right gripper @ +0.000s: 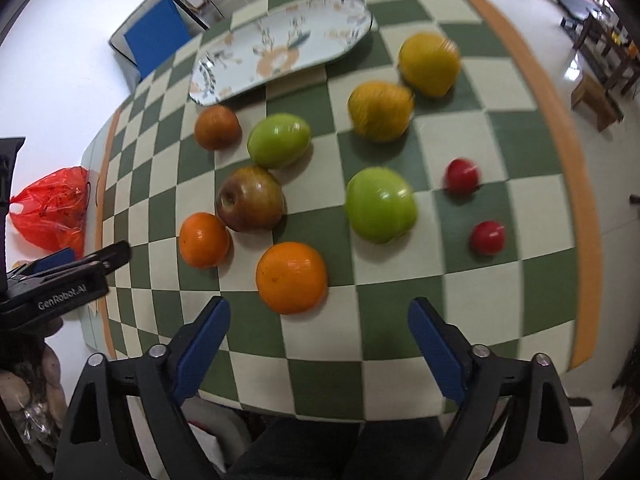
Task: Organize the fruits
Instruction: 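Lower the left tool and grasp the orange nearest it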
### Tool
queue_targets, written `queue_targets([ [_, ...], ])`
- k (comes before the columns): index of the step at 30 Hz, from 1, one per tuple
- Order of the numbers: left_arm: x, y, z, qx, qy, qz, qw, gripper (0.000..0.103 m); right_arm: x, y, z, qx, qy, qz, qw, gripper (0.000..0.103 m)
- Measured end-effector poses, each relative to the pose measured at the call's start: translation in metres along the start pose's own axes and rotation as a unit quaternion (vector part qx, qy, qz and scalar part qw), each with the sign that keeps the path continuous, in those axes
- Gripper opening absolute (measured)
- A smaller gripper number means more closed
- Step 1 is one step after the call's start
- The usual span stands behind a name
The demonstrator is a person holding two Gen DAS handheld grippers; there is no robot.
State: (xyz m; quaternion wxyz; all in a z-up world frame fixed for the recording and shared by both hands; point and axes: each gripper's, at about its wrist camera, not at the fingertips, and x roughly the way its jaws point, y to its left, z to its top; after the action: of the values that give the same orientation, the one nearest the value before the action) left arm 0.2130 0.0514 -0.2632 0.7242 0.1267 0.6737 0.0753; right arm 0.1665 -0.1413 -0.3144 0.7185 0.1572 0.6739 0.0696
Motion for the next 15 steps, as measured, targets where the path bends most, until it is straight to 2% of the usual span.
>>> queue_targets([
  [6, 0.053, -0.03, 0.023, 0.095, 0.04, -0.043, 0.9937, 0.099, 0.039, 0.014, -0.002, 0.016, 0.036, -0.011, 0.999, 0.088],
  [10, 0.083, -0.048, 0.031, 0.13, 0.071, -0.081, 0.9857, 0.097, 0.052, 0.016, -0.003, 0.031, 0.05, -0.022, 0.998, 0.088],
  [12, 0.096, -0.05, 0.033, 0.126, 0.085, -0.118, 0.9813, 0.072, 0.057, 0.015, -0.003, 0.037, 0.055, -0.023, 0.998, 0.088],
  [14, 0.103, -0.047, 0.035, 0.113, 0.096, -0.152, 0.9773, 0.062, 0.061, 0.017, -0.005, 0.042, 0.061, -0.025, 0.997, 0.088],
  [15, 0.102, -0.045, 0.035, 0.106, 0.093, -0.154, 0.978, 0.061, 0.06, 0.016, -0.007, 0.045, 0.062, -0.023, 0.997, 0.088],
])
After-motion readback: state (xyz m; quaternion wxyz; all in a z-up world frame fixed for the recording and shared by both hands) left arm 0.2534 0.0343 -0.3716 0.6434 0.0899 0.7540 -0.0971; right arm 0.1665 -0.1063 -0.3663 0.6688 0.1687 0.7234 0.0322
